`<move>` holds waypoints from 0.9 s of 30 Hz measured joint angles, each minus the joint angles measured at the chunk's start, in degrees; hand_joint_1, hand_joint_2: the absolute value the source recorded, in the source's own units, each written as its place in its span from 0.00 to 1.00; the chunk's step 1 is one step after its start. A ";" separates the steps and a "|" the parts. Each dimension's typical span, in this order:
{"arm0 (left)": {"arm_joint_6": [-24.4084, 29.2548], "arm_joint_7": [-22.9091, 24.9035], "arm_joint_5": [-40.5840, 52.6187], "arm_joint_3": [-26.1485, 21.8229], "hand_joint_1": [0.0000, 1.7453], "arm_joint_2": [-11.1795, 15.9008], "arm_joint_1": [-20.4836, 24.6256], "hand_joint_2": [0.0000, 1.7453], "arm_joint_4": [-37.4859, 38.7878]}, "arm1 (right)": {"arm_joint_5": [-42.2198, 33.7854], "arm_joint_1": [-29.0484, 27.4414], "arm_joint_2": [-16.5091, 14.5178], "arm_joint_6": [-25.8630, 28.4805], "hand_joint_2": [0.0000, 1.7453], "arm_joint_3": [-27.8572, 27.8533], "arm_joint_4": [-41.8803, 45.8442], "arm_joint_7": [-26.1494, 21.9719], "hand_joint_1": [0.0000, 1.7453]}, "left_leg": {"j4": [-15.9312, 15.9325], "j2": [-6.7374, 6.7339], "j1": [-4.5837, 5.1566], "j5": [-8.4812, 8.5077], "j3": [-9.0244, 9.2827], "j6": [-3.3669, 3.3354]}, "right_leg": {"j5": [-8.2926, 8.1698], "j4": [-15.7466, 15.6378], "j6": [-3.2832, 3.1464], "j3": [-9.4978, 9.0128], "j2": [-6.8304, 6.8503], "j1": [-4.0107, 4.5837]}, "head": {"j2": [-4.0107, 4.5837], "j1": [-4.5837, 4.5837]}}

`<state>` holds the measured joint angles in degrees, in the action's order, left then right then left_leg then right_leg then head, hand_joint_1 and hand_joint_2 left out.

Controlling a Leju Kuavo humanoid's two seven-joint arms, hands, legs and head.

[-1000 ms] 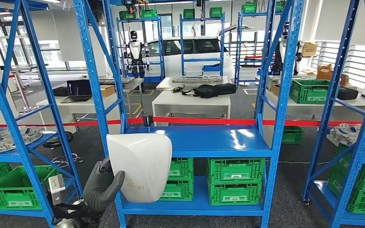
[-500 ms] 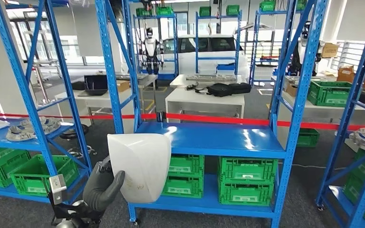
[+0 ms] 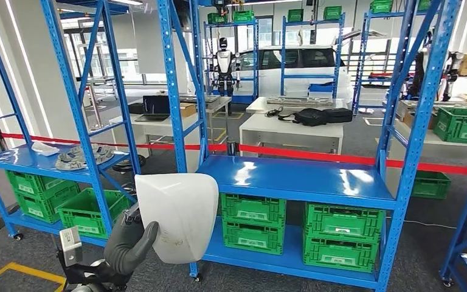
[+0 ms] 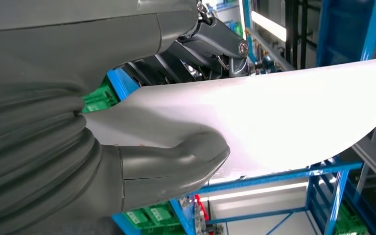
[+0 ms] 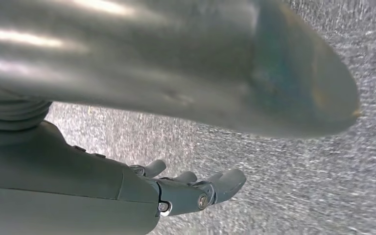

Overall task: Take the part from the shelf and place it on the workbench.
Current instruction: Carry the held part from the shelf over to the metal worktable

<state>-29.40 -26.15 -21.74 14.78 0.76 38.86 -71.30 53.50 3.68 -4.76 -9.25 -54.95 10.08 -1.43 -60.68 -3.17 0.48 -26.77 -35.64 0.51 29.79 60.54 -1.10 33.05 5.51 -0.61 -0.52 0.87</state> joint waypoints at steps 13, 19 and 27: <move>-0.02 -0.07 0.15 -0.18 1.00 -0.01 -0.07 1.00 0.33 | 0.19 -0.03 -0.05 -0.30 0.00 0.00 0.00 0.26 0.00 | 1.51 7.23 -0.33 1.78 -0.47 -1.37 | 2.28 6.56 1.84 2.57 -6.77 -0.44 | 0.00 0.25; 0.31 -0.49 0.65 -0.43 1.00 0.42 -0.06 1.00 0.29 | 0.32 0.08 -0.08 -0.30 0.00 0.00 0.00 0.56 0.00 | 0.95 9.23 -0.34 2.33 -1.93 0.75 | -0.01 -0.35 0.24 -0.55 -6.86 -0.33 | 0.00 0.24; 1.38 -1.66 2.36 -1.50 1.00 1.15 -1.10 1.00 0.40 | 0.32 -0.31 -0.12 -0.24 0.00 -0.04 0.00 0.84 0.00 | -11.24 3.24 -0.93 -2.85 -6.68 2.12 | -0.42 -0.77 -0.56 -0.56 -1.64 -0.42 | 0.00 -0.05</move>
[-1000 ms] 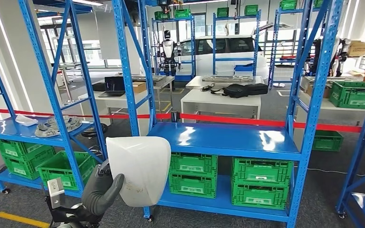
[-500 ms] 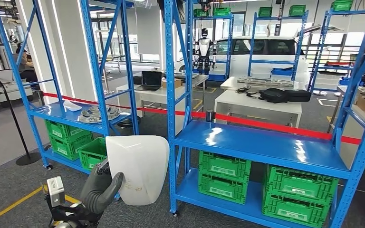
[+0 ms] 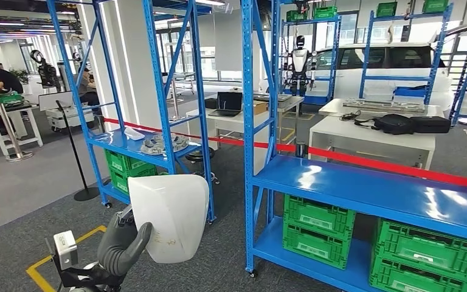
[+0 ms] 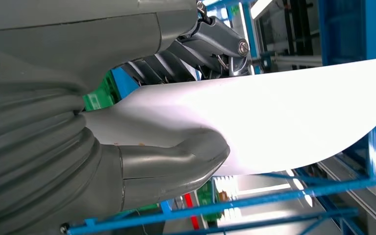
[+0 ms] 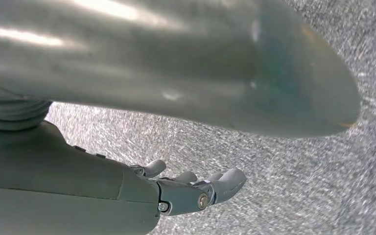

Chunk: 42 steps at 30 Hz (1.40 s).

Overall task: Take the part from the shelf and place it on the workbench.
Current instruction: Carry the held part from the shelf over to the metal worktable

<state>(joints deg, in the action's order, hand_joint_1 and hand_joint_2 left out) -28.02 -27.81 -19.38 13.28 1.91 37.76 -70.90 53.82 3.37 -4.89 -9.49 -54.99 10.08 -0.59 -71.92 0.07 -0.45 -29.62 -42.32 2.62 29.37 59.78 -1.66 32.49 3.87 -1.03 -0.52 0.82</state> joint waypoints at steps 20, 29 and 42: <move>-0.92 -0.29 -3.68 -4.77 1.00 1.08 -5.82 1.00 -5.72 | 1.05 -0.36 -0.30 -1.25 0.00 0.00 0.00 -0.57 0.00 | 12.38 6.79 0.69 4.06 6.32 -2.44 | 0.10 0.75 1.63 0.99 -7.73 0.10 | -0.01 0.36; -0.94 -0.55 -4.49 -6.72 1.00 2.44 -6.79 1.00 -6.41 | 2.22 -0.62 -0.40 -1.14 0.00 -0.02 0.00 -0.92 0.00 | -2.49 0.49 0.14 -2.26 -1.26 -0.02 | -0.63 -0.39 -0.35 0.19 -1.57 0.24 | 0.00 0.03; -1.70 -2.28 -5.54 -8.46 1.00 2.85 -6.82 1.00 -6.55 | 2.22 -0.28 -0.58 -0.49 0.00 0.00 0.00 -0.63 0.00 | 13.78 0.99 0.58 4.36 7.37 -3.45 | 6.26 10.89 2.45 4.35 -3.04 0.07 | 0.00 0.28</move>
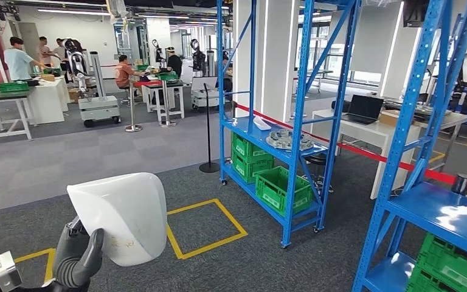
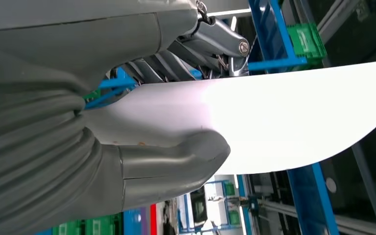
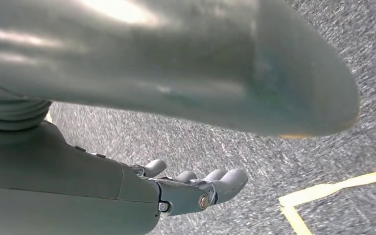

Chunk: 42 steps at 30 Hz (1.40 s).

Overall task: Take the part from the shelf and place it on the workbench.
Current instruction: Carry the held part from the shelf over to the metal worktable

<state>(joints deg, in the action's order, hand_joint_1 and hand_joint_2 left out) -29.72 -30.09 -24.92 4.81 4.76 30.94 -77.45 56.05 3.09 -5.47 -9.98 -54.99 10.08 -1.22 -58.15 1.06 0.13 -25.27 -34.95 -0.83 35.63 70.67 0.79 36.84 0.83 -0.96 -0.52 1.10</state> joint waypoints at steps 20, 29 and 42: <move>-0.33 -0.50 -0.81 -0.86 1.00 0.13 -0.20 1.00 0.97 | -0.19 -0.07 0.01 0.04 0.00 -0.02 0.00 0.32 0.00 | -9.61 -2.04 -0.89 -2.71 -5.08 3.77 | -7.21 -12.02 -2.43 -4.58 3.75 0.22 | 0.00 -0.25; -0.22 -0.36 -0.45 -1.14 1.00 -0.30 0.31 1.00 0.05 | -0.18 0.37 -0.10 -0.09 0.00 -0.02 0.00 0.39 0.00 | -0.43 -1.67 -0.50 0.33 -0.32 0.80 | -3.07 -6.65 0.20 -3.27 3.29 0.12 | -0.01 -0.01; -0.22 -0.25 -0.31 -1.66 1.00 -0.74 0.02 1.00 0.04 | 0.11 0.12 -0.28 -0.15 0.00 -0.02 0.00 0.23 0.00 | -0.97 6.20 -0.40 0.88 -1.69 2.45 | -7.94 -11.63 -2.06 -3.77 -2.77 0.70 | 0.00 0.19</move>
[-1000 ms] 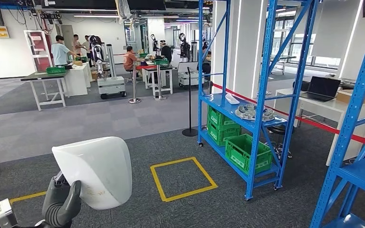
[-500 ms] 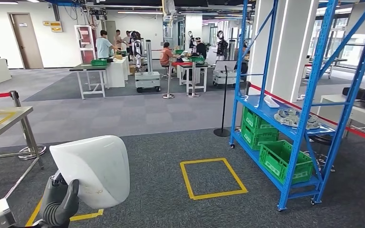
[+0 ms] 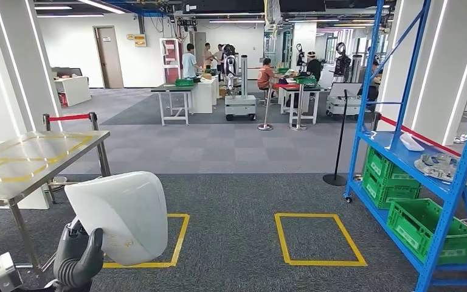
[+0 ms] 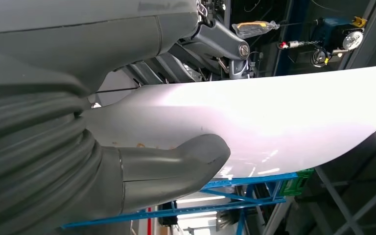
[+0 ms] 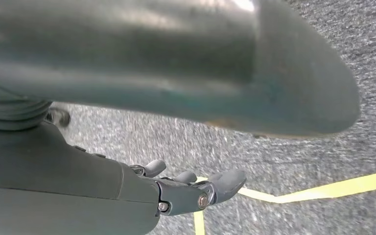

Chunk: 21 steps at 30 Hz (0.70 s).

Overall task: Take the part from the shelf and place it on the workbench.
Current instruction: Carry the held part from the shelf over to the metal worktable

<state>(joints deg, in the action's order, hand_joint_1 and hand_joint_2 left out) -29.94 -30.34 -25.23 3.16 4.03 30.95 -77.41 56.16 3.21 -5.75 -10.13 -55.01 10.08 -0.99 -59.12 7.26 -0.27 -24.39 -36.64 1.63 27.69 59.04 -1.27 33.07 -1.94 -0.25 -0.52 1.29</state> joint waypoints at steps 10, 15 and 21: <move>0.53 0.20 -0.97 -1.19 1.00 0.33 -0.82 1.00 0.06 | 0.78 -0.31 -0.13 -0.02 0.00 0.00 0.00 0.14 0.00 | -3.40 -10.32 -0.36 -2.00 -0.23 1.24 | 0.43 -0.16 0.14 -0.36 7.57 -0.20 | 0.00 -0.35; 0.64 0.33 -1.18 -1.86 1.00 0.34 -0.89 1.00 -0.28 | 0.93 0.02 -0.12 -0.33 0.00 0.00 0.00 -0.05 0.00 | 0.02 -9.16 -0.08 -1.22 1.55 -0.94 | 1.50 0.31 1.70 -0.99 9.33 0.03 | -0.01 -0.17; 0.69 0.75 -1.16 -2.02 1.00 -0.14 -0.62 1.00 -0.33 | 1.21 -0.13 -0.24 -0.48 0.00 0.00 0.00 -0.20 0.00 | 0.13 -4.88 -0.26 -1.08 1.63 -2.02 | 7.84 16.22 2.27 7.26 2.27 -0.21 | 0.00 0.04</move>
<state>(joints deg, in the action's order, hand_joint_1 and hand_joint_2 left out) -29.24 -29.59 -26.39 1.14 3.89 30.33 -77.74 57.37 3.08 -5.99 -10.60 -55.01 10.08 -1.19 -58.98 2.38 -0.53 -25.47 -35.02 -0.40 35.53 75.26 1.00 40.33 0.33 -0.47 -0.52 1.33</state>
